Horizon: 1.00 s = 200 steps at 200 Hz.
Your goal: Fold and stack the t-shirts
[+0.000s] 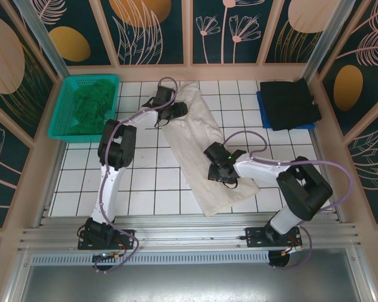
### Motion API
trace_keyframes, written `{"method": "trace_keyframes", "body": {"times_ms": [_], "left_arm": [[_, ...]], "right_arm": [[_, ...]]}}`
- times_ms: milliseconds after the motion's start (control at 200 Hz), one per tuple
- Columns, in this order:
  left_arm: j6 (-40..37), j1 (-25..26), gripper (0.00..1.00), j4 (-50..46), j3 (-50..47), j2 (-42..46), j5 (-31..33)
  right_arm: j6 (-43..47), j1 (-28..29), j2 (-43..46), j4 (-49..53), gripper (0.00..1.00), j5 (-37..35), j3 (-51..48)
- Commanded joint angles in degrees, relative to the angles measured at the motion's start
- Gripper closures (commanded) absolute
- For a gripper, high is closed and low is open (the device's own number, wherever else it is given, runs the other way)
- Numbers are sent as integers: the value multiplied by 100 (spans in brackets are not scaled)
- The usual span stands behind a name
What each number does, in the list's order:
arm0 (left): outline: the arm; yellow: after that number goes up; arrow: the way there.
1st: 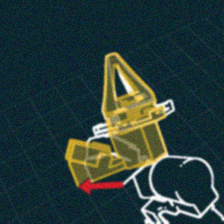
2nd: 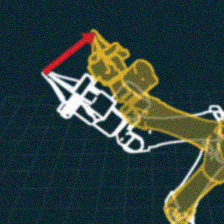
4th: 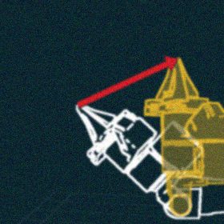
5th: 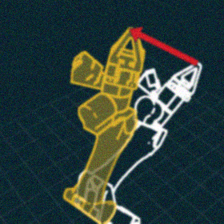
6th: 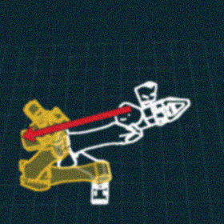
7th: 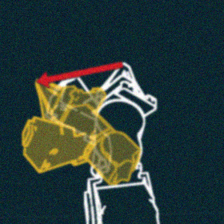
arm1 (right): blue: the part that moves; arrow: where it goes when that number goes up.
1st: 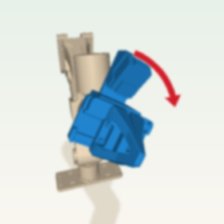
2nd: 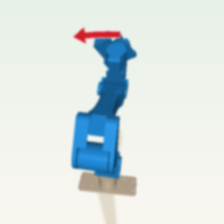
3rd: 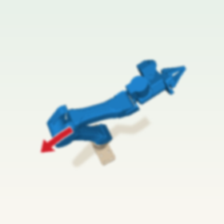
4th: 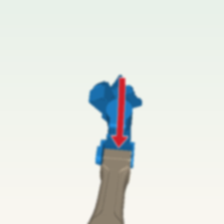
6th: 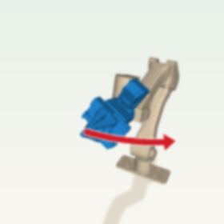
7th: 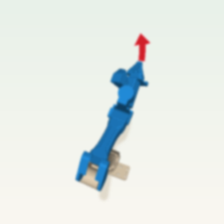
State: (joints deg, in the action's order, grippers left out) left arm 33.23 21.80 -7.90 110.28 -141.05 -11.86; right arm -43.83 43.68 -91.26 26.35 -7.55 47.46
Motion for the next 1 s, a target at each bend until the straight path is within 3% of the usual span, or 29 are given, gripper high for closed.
{"method": "trace_keyframes", "body": {"times_ms": [0, 280, 475, 661, 746, 836, 996], "left_arm": [[-73, -9, 44, -548, 740, -789, -484], [-36, 74, 43, -538, 2735, -1616, -1584], [-363, 105, 37, -639, 2297, -587, -1388], [-739, 109, 36, -838, 360, 1186, -884], [-730, 152, 38, -682, -1281, 2251, -699], [-627, 320, 38, -713, -3046, 3468, -24], [128, 934, 40, -824, -5886, 5415, 854]], "right_arm": [[-201, 257, -228, -234, 46, 319, -138], [-550, 1350, -674, -420, 46, 813, 687], [-502, 1433, -124, 275, 43, 168, 974], [-719, 1269, 868, 553, 42, -58, 95], [-833, 1164, 1334, 582, 41, -28, -401], [-938, 1010, 1701, 589, 41, 137, -878], [-1049, 959, 2082, 651, 41, 362, -1355]]}}
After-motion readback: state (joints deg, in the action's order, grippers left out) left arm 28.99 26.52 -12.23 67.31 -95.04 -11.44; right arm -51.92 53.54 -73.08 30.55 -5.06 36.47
